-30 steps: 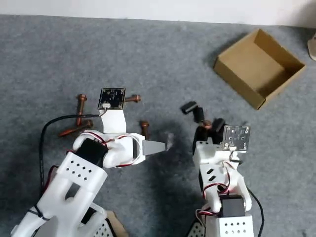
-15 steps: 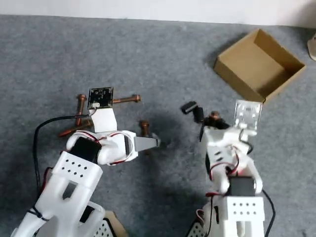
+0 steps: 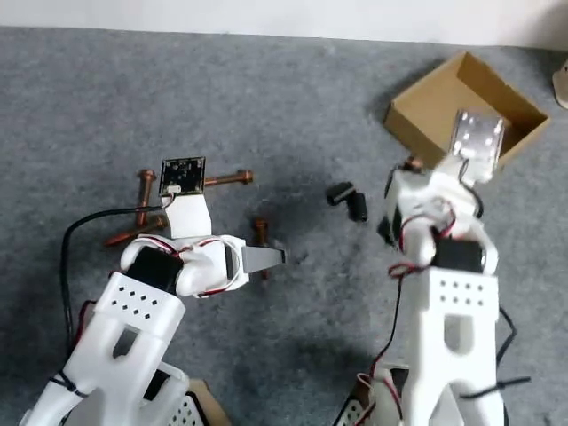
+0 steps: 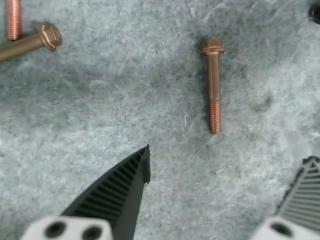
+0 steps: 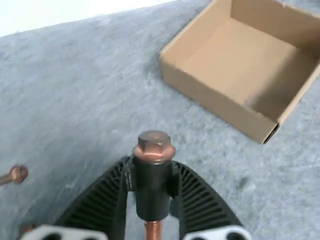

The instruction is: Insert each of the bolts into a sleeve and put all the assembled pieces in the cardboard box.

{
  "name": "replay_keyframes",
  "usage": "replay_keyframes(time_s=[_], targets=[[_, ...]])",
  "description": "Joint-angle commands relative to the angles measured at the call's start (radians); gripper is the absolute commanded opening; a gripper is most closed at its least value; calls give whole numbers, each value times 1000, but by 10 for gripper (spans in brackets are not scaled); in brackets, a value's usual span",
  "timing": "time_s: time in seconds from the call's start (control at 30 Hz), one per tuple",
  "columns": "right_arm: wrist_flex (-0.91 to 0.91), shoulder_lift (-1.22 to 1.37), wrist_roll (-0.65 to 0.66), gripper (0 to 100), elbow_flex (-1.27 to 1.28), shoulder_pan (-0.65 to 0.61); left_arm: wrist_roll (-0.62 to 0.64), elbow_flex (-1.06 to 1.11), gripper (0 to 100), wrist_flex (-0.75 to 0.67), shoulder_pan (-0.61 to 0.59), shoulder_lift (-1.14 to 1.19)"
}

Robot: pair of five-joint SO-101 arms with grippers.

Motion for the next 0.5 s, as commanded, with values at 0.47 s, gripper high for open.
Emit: replay_keyframes(time_s=[0.47], targets=[[-10, 490, -11, 5, -529, 96, 3, -5, 414, -17, -10, -4]])
